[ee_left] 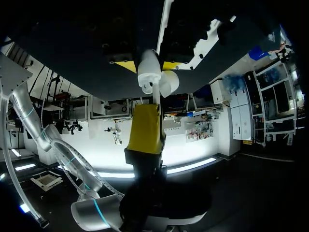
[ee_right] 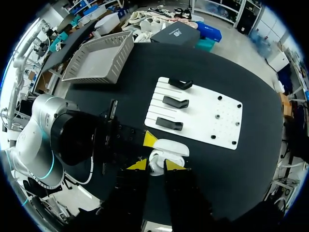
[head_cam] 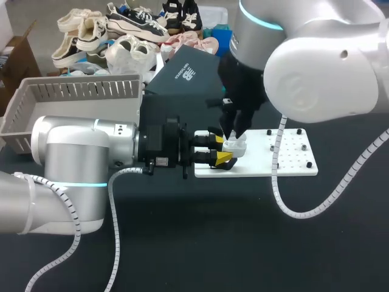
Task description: Pick up each earbud case from the left stands, insert the matching earbuds, close the lid, and place the case in the box.
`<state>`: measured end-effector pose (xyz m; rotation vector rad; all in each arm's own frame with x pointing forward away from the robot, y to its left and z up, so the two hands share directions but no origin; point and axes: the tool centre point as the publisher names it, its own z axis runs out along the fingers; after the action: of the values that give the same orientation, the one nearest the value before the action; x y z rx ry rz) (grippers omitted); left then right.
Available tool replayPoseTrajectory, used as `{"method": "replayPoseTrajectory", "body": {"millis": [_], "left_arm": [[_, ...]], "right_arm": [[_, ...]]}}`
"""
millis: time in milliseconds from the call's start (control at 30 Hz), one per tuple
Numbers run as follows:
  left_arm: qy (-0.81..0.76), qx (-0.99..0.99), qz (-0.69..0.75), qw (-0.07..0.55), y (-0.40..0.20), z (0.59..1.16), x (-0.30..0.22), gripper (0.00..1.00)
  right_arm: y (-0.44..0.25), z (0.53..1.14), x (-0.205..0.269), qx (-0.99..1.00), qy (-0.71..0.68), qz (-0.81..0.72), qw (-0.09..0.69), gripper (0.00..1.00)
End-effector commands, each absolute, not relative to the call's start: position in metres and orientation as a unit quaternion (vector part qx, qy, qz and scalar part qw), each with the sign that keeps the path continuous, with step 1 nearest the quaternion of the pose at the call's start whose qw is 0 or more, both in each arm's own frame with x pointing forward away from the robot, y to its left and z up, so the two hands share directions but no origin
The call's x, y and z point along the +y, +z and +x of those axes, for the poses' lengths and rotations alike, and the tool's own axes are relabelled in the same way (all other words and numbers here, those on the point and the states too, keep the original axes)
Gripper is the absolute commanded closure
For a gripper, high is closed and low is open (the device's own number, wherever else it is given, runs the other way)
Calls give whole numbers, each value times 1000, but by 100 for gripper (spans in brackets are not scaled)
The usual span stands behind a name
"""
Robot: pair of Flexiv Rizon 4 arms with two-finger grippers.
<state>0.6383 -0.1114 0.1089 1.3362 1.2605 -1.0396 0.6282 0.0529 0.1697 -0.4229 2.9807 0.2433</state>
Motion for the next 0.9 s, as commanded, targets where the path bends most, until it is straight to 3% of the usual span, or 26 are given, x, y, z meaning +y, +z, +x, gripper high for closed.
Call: {"method": "replayPoseTrajectory", "body": {"millis": [33, 900], "left_arm": [[-430, 518, 552, 492, 108, 639, -111, 100], [-430, 518, 552, 492, 108, 639, -111, 100]], "right_arm": [[168, 630, 53, 985, 81, -140, 57, 100], [161, 629, 55, 984, 86, -145, 54, 100]]}}
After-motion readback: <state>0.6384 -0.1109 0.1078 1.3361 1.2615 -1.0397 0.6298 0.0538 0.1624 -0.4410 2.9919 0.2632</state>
